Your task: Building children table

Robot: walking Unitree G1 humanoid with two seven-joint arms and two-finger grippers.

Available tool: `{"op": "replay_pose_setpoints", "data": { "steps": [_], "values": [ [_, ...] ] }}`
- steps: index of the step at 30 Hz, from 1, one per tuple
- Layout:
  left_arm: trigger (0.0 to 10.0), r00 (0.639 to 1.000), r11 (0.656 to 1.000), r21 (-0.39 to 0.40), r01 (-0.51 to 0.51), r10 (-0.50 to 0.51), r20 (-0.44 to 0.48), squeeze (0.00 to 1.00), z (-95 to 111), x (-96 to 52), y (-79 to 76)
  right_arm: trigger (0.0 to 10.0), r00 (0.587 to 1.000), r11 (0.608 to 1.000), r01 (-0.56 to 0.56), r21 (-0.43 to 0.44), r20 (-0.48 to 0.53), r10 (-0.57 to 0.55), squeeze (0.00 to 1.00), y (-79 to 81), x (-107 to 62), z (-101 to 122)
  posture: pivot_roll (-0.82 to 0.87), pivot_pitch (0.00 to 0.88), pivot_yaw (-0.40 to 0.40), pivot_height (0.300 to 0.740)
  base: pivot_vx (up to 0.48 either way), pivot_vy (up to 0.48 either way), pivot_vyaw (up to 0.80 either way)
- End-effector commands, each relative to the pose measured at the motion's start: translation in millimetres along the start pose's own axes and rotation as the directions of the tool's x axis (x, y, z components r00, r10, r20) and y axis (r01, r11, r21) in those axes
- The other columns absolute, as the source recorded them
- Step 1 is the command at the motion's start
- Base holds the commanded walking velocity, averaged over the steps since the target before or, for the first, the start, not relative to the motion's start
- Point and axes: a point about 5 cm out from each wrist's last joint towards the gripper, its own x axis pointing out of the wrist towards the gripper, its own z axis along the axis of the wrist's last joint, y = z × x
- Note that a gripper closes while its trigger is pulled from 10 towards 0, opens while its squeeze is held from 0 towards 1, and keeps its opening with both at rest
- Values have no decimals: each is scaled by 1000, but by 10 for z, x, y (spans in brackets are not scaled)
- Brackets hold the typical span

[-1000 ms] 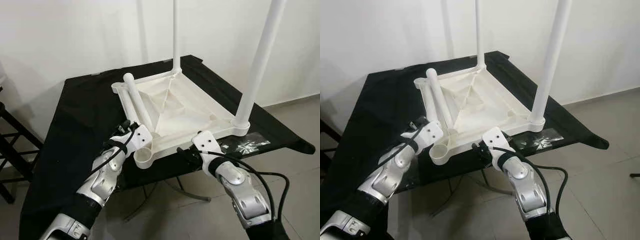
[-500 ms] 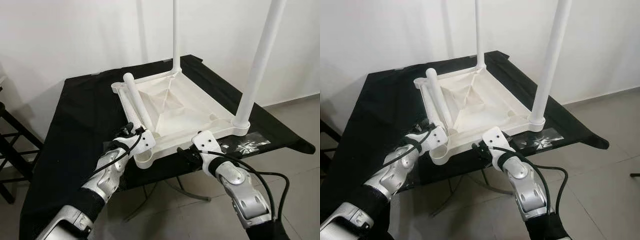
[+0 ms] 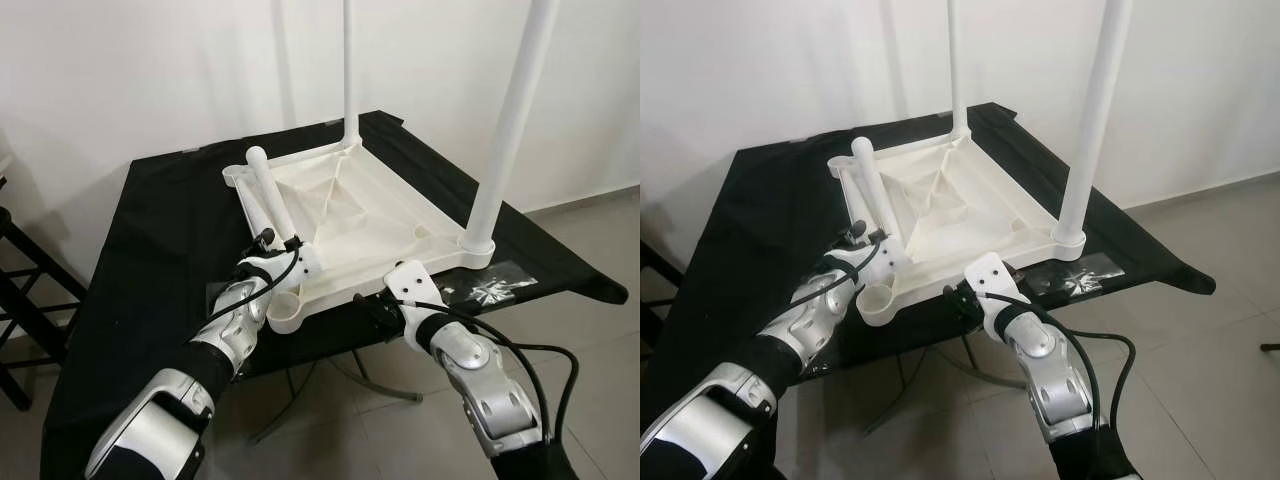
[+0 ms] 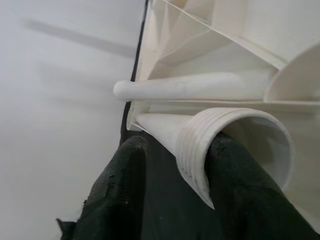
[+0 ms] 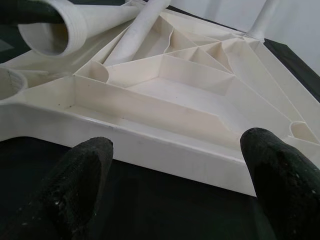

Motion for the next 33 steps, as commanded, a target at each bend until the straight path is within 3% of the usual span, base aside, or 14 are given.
{"op": "replay_pose_setpoints", "data": {
  "steps": [1,2,3,11,17,20,21,23,24,25,27,29,32,33],
  "values": [
    [3137,1000,1000,23,-8,8,-21,0,-48,32,7,10000,1000,1000,1,-7,6,-1,0,8,6,44,-126,0,87,740,0,0,0],
    [3137,1000,1000,23,-8,8,-21,0,-48,32,7,10000,1000,1000,1,-7,6,-1,0,8,6,44,-126,0,87,740,0,0,0],
    [0,1000,1000,20,-3,4,-23,0,-55,35,-1,10000,1000,1000,3,-7,6,-3,0,3,6,43,-128,0,86,740,0,0,0],
    [0,999,1000,11,-6,6,-31,0,-129,33,-23,10000,1000,1000,20,-8,7,-20,0,-38,-3,47,-137,0,88,740,0,0,0],
    [0,998,999,1,-42,42,-35,0,-200,25,53,10000,998,999,30,11,46,-31,0,-61,6,108,-132,0,89,740,0,0,0],
    [0,991,991,-44,-129,126,-54,0,-306,16,250,10000,991,998,17,60,129,-25,0,-71,0,233,-129,0,89,740,0,0,0],
    [0,991,991,-44,-129,126,-54,0,-306,16,250,10000,991,998,17,60,129,-25,0,-71,0,233,-129,0,89,740,0,0,0],
    [0,970,967,-98,-236,228,-86,0,-425,-14,491,10000,983,996,8,87,182,-24,0,-83,-9,317,-124,0,87,740,0,0,0],
    [0,970,967,-98,-236,228,-86,0,-425,-14,491,10000,983,996,8,87,182,-24,0,-83,-9,317,-124,0,87,740,0,0,0],
    [0,958,953,-117,-279,268,-96,0,-465,-31,588,10000,980,996,6,93,198,-25,0,-87,-13,343,-123,0,87,740,0,0,0],
    [0,958,953,-117,-279,268,-96,0,-465,-31,588,10000,980,996,6,93,198,-25,0,-87,-13,343,-123,0,87,740,0,0,0],
    [0,919,899,-190,-394,386,-79,0,-490,-119,900,10000,973,995,4,100,231,-27,0,-95,-24,394,-123,0,87,740,0,0,0],
    [0,901,874,-220,-433,430,-63,0,-480,-171,1021,10000,971,995,6,97,238,-29,0,-99,-27,406,-123,0,87,740,0,0,0],
    [0,882,834,-307,-458,468,-43,0,-456,-229,1144,10000,968,994,4,109,249,-32,0,-107,-31,418,-122,0,83,740,0,0,0]
  ]
}}
